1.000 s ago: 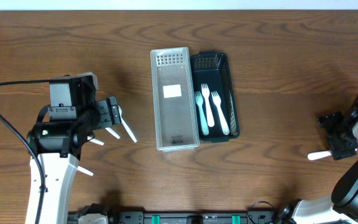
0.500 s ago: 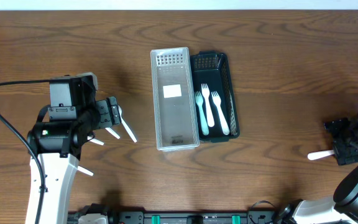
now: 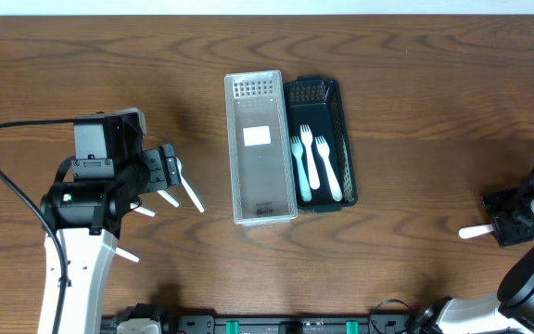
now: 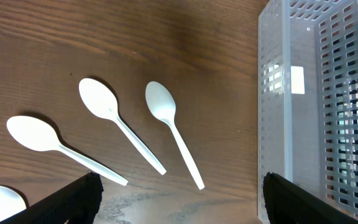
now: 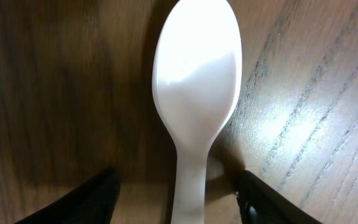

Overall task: Pack container
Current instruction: 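Move right gripper to the white spoon and grasp it, then place the white spoon into the dark green basket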

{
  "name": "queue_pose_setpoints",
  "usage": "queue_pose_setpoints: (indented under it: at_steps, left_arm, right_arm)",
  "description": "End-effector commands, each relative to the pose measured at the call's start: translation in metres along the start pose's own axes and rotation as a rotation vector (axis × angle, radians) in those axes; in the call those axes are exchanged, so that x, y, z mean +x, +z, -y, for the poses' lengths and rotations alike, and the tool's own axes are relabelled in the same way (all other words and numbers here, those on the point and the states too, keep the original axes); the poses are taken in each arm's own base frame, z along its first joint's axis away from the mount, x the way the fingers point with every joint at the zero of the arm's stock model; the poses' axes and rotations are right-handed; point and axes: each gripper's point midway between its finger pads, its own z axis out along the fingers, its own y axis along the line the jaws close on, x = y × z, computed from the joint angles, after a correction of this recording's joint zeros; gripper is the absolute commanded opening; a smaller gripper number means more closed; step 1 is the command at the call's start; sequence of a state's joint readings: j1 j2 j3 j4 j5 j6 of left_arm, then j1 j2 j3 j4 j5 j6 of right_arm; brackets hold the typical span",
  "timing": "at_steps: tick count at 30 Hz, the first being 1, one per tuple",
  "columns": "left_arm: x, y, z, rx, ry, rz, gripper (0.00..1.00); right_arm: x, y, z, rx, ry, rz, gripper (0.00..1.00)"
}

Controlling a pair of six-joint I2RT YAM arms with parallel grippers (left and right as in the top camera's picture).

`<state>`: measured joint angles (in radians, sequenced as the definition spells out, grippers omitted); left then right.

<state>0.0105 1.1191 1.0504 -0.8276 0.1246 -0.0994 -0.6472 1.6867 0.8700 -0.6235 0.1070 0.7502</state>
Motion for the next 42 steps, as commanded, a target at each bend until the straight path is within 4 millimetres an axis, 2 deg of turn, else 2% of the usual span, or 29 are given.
queue_pose_setpoints:
  at_steps: [1,5,12,16,20,25,27,30,33,36,39,42]
  left_arm:
    - [-0.004,-0.004,0.001,0.001,0.014,0.011,0.85]
    - [-0.001,-0.004,0.001,0.0,0.013,0.002,0.85]
    - [0.002,-0.004,0.0,-0.002,0.012,-0.012,0.85]
    - [0.002,-0.004,0.0,-0.002,0.012,-0.012,0.85]
    - [0.002,-0.004,0.0,-0.002,0.012,-0.012,0.85]
    - [0.002,-0.004,0.0,-0.002,0.012,-0.012,0.85]
    - [0.002,-0.004,0.0,-0.002,0.012,-0.012,0.85]
    - [0.002,-0.004,0.0,-0.002,0.012,-0.011,0.85]
    - [0.002,-0.004,0.0,-0.002,0.012,-0.011,1.0]
    - [0.002,-0.004,0.0,-0.002,0.012,-0.012,0.98]
    - [0.002,-0.004,0.0,-0.002,0.012,-0.012,0.98]
    - [0.002,-0.004,0.0,-0.002,0.012,-0.012,0.98]
  right_arm:
    - [-0.003,0.002,0.007,0.022,0.055,0.014,0.62]
    - [-0.005,0.002,0.009,0.035,0.073,0.026,0.56]
    - [-0.006,0.002,0.011,0.044,0.073,0.034,0.34]
    - [-0.005,0.002,0.012,0.05,0.072,0.029,0.26]
    - [-0.004,0.002,0.012,0.05,0.071,0.028,0.12]
    - [-0.004,0.001,0.012,0.049,0.07,0.028,0.02]
    - [-0.003,0.001,0.008,0.032,0.038,0.017,0.01]
    - [0.006,-0.004,-0.012,-0.05,-0.081,-0.036,0.01]
    - [0.013,-0.021,-0.034,-0.103,-0.187,-0.043,0.01]
    - [0.021,-0.053,-0.07,-0.176,-0.351,0.006,0.01]
    - [0.043,-0.103,-0.117,-0.292,-0.559,0.071,0.01]
    - [0.078,-0.163,-0.162,-0.424,-0.775,0.141,0.01]
